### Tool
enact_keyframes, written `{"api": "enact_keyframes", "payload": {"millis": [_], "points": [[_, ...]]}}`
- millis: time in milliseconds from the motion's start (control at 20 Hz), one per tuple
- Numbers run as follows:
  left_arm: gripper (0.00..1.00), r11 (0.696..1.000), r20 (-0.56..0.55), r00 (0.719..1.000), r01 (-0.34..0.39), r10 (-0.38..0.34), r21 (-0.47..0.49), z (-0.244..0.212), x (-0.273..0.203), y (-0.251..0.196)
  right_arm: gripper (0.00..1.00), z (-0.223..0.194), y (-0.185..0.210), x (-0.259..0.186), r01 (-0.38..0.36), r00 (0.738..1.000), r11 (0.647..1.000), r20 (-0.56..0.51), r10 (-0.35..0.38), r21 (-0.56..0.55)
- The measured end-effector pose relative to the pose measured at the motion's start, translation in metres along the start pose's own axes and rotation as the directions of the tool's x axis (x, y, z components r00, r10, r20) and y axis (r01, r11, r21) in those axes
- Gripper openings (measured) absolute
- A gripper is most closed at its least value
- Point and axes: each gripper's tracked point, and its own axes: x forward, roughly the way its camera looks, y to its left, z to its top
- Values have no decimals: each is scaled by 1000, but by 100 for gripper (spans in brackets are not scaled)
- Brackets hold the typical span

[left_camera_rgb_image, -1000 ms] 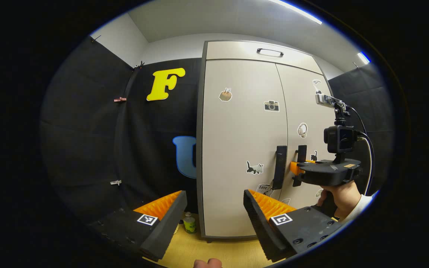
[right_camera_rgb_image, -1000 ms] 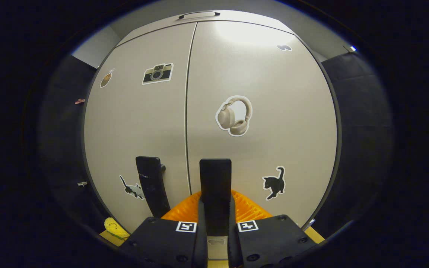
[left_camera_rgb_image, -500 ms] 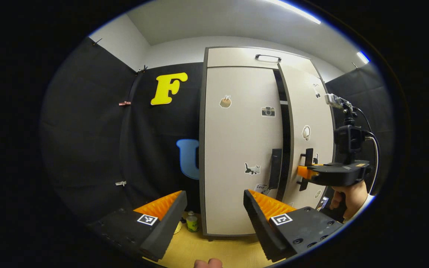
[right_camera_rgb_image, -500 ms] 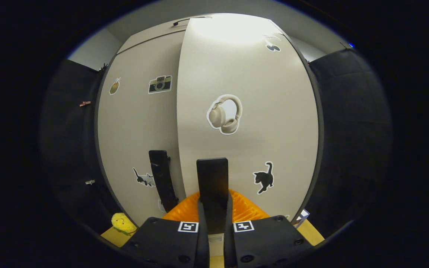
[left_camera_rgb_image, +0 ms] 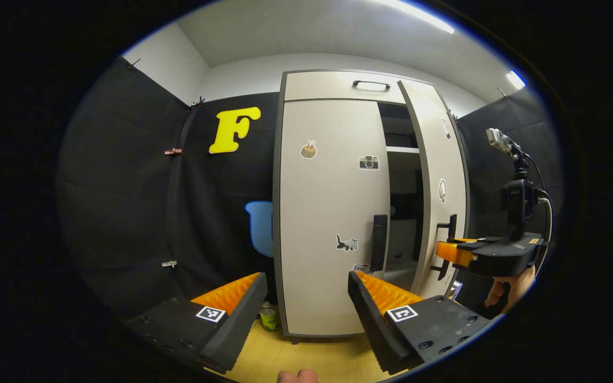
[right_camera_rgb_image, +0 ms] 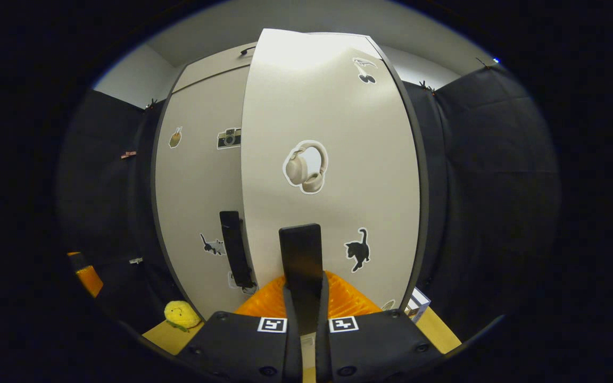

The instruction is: Open the right door of the double-door shoe cabinet with the right hand, and open the left door with the left hand.

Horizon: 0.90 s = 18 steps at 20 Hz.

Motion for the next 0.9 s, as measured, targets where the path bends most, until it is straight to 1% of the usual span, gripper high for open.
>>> {"api": "enact_keyframes", "payload": {"millis": [100,400,900], "points": [[94,1000,-3,1000,8,-8,-4,0,0,-6,14,0,0,-2,-12,1000,1000,-8,12,14],[94,1000,-3,1000,31,-31,3,-1,2,-27,14,1,-9,-9,-9,1000,999,-16,9,31],[94,997,-2,997,71,-71,1,0,10,-75,13,2,-31,-24,12,1000,1000,-28,-12,22]]}}
